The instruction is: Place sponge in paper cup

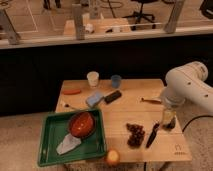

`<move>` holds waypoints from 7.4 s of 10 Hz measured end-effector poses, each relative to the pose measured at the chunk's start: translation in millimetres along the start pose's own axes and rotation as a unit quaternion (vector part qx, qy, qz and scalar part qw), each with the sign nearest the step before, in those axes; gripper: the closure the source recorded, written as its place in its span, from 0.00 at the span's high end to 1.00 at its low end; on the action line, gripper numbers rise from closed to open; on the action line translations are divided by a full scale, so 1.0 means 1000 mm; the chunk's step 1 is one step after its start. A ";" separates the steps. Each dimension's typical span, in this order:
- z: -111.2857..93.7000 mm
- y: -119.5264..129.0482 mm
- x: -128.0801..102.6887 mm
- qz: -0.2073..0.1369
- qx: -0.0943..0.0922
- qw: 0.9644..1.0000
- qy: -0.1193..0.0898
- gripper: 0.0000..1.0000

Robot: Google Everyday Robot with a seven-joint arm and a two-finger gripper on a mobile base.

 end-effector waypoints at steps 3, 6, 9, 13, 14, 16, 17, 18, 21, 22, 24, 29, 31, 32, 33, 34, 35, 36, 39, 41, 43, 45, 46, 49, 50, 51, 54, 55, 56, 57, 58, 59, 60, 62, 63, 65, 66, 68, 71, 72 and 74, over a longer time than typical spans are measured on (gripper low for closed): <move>0.000 0.000 0.000 0.000 0.000 1.000 0.000 0.80; 0.000 0.000 0.000 0.000 0.000 1.000 0.000 0.80; 0.000 0.000 0.000 0.000 0.000 1.000 0.000 0.80; 0.000 0.000 0.000 0.000 0.000 1.000 0.000 0.80; 0.000 0.000 0.000 0.000 0.000 1.000 0.000 0.80; 0.000 0.000 0.000 0.000 0.000 1.000 0.000 0.80; 0.000 0.000 0.000 0.000 0.000 1.000 0.000 0.80; 0.000 0.000 0.000 0.000 0.000 1.000 0.000 0.80; 0.000 0.000 0.000 0.000 0.000 1.000 0.000 0.80; 0.000 0.000 0.000 0.000 0.000 1.000 0.000 0.80; 0.002 -0.001 -0.001 -0.004 -0.001 1.000 0.002 0.80; 0.016 -0.024 -0.046 -0.039 0.006 0.998 -0.041 0.80; 0.016 -0.036 -0.083 -0.065 0.015 0.996 -0.066 0.80; 0.017 -0.045 -0.105 -0.081 0.022 0.993 -0.081 0.80; 0.017 -0.051 -0.121 -0.094 0.028 0.991 -0.093 0.80; 0.016 -0.057 -0.140 -0.112 0.038 0.987 -0.107 0.80; 0.014 -0.063 -0.160 -0.134 0.048 0.982 -0.122 0.80; 0.014 -0.064 -0.190 -0.182 0.055 0.972 -0.136 0.80; 0.016 -0.065 -0.202 -0.199 0.054 0.971 -0.122 0.80; 0.016 -0.064 -0.202 -0.198 0.054 0.971 -0.123 0.80; 0.016 -0.064 -0.201 -0.198 0.054 0.971 -0.123 0.80; 0.016 -0.062 -0.213 -0.205 0.076 0.967 -0.127 0.80; 0.018 -0.062 -0.220 -0.209 0.091 0.965 -0.126 0.80; 0.030 -0.063 -0.260 -0.237 0.128 0.955 -0.122 0.80; 0.035 -0.065 -0.271 -0.249 0.138 0.951 -0.119 0.80; 0.042 -0.069 -0.280 -0.259 0.143 0.948 -0.119 0.80; 0.074 -0.087 -0.304 -0.276 0.137 0.942 -0.134 0.80; 0.080 -0.090 -0.309 -0.275 0.132 0.942 -0.142 0.80; 0.083 -0.092 -0.313 -0.273 0.129 0.942 -0.149 0.80; 0.087 -0.094 -0.317 -0.271 0.126 0.942 -0.153 0.80; 0.092 -0.098 -0.326 -0.269 0.122 0.942 -0.158 0.80; 0.095 -0.100 -0.330 -0.269 0.119 0.942 -0.162 0.80; 0.101 -0.105 -0.332 -0.266 0.114 0.943 -0.165 0.80; 0.110 -0.109 -0.334 -0.262 0.105 0.944 -0.171 0.80; 0.114 -0.112 -0.335 -0.260 0.100 0.945 -0.174 0.80; 0.121 -0.117 -0.338 -0.257 0.093 0.946 -0.175 0.79; 0.123 -0.119 -0.338 -0.256 0.091 0.946 -0.175 0.74; 0.126 -0.123 -0.339 -0.252 0.087 0.948 -0.175 0.52; 0.126 -0.127 -0.338 -0.253 0.090 0.948 -0.171 0.22; 0.125 -0.127 -0.335 -0.251 0.092 0.948 -0.170 0.14; 0.118 -0.129 -0.326 -0.246 0.100 0.949 -0.169 0.00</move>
